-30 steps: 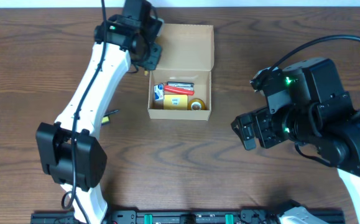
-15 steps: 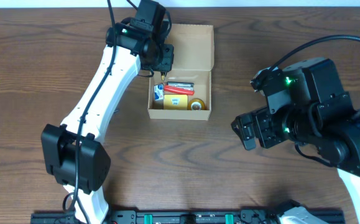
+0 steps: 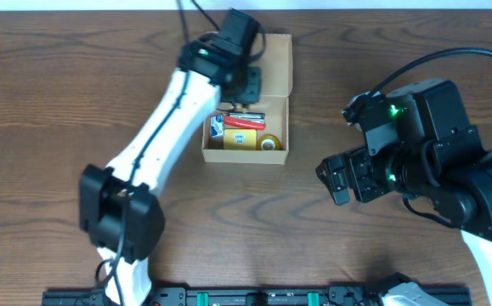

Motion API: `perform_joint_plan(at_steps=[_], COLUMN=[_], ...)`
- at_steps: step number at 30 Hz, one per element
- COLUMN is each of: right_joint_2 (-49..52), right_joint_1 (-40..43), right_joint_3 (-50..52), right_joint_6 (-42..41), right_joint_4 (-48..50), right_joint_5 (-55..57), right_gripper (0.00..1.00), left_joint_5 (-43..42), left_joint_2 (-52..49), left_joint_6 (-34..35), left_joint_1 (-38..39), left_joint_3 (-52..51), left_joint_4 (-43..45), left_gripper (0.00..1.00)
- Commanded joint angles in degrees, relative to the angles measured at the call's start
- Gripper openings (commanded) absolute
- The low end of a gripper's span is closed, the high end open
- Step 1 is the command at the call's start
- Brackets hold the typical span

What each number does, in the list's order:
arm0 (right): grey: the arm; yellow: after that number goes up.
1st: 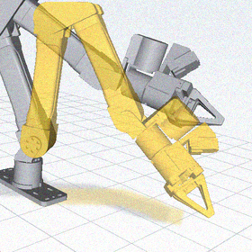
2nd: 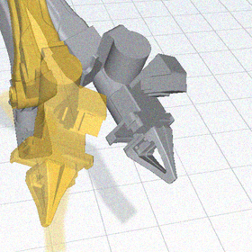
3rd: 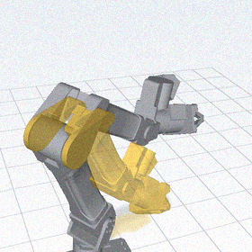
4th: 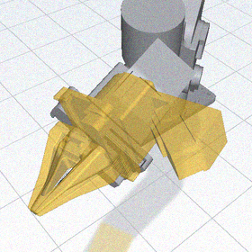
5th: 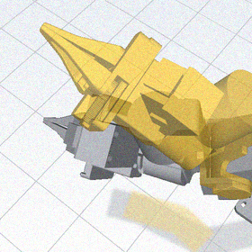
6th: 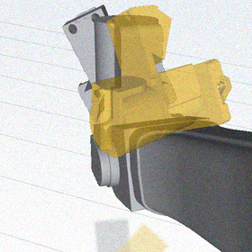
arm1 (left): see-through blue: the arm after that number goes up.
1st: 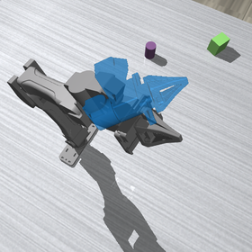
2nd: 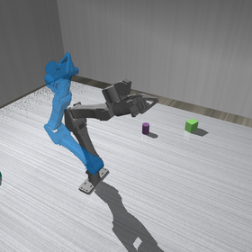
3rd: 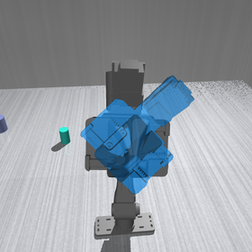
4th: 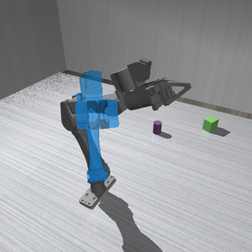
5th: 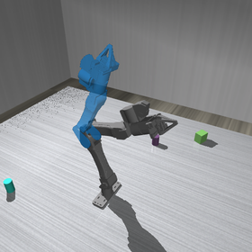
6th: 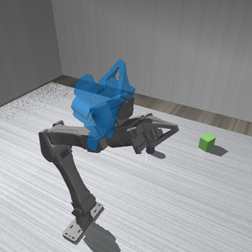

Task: Pack container
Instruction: 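Lift the correction tape and carry it over the box with the left gripper, then lower the correction tape into the box and open the left gripper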

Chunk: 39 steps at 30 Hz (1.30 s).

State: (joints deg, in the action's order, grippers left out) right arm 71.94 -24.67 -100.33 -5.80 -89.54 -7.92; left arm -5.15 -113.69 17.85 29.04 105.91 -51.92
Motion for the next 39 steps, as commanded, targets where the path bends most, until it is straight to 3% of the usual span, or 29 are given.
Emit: perform_joint_plan(at_steps=[1, 5, 16, 21, 39], right_joint_2=[0.02, 0.02, 0.02, 0.02, 0.02], right_joint_1=[0.31, 0.31, 0.31, 0.31, 0.31], right_joint_3=[-0.09, -0.09, -0.09, -0.09, -0.09], right_joint_6=[0.74, 0.74, 0.74, 0.74, 0.74], right_joint_4=[-0.07, -0.09, -0.26, -5.07, -6.32], right_joint_5=[0.17, 0.17, 0.20, 0.20, 0.20], right_gripper=[0.99, 0.99, 0.99, 0.99, 0.99], left_joint_5=[0.87, 0.85, 3.26, 3.67, 6.21], left_joint_2=[-4.66, -7.78, -8.46, -8.46, -9.81], left_joint_6=[3.37, 8.22, 9.64, 11.74, 14.53], left_joint_1=[2.21, 3.98, 10.10, 11.80, 12.87], left_joint_3=[0.96, 0.96, 0.96, 0.96, 0.57], left_joint_4=[1.22, 1.46, -1.09, -2.16, -1.90], left_gripper=[0.06, 0.06, 0.06, 0.05, 0.06])
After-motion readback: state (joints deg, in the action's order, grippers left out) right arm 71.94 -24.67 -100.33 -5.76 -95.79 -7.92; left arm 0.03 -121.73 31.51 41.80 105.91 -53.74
